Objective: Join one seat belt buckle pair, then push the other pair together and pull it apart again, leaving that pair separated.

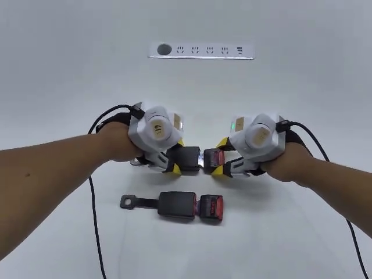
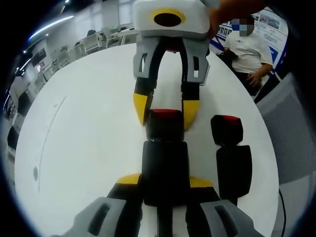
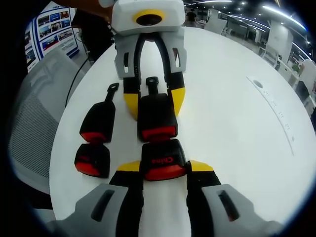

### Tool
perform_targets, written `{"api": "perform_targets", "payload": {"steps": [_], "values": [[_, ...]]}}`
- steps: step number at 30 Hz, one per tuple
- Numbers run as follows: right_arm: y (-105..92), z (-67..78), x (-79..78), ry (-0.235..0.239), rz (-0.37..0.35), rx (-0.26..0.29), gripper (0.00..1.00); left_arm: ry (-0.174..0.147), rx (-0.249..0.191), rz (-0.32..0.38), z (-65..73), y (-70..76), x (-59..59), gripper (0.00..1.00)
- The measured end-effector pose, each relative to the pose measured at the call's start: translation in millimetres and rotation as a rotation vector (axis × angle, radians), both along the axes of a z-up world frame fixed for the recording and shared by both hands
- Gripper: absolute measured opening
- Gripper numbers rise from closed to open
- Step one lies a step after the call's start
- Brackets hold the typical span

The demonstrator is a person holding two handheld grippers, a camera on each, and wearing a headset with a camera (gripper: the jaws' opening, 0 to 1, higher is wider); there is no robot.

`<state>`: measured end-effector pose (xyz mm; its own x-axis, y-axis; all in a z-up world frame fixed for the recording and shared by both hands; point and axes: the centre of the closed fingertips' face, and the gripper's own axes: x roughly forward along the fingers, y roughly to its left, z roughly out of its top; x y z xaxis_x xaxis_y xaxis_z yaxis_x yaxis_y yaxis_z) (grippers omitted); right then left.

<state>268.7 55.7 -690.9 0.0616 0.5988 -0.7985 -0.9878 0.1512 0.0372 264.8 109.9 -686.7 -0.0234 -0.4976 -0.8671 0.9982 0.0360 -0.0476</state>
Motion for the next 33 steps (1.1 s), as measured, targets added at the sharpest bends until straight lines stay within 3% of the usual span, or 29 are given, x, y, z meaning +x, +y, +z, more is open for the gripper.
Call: {"api": "perform_targets", "payload": {"steps": [22,33], "values": [[-9.9,0.4,-0.5,0.001,0.009,-0.023,0.32,0.001,-0.017,-0.015,1.4,6.5,0.4,0.33],[-13.6,0.2,1.2,0.004,0.013,-0.003,0.32,-0.001,-0.024,-0.009,-0.3,7.3,2.2,0.33]]}}
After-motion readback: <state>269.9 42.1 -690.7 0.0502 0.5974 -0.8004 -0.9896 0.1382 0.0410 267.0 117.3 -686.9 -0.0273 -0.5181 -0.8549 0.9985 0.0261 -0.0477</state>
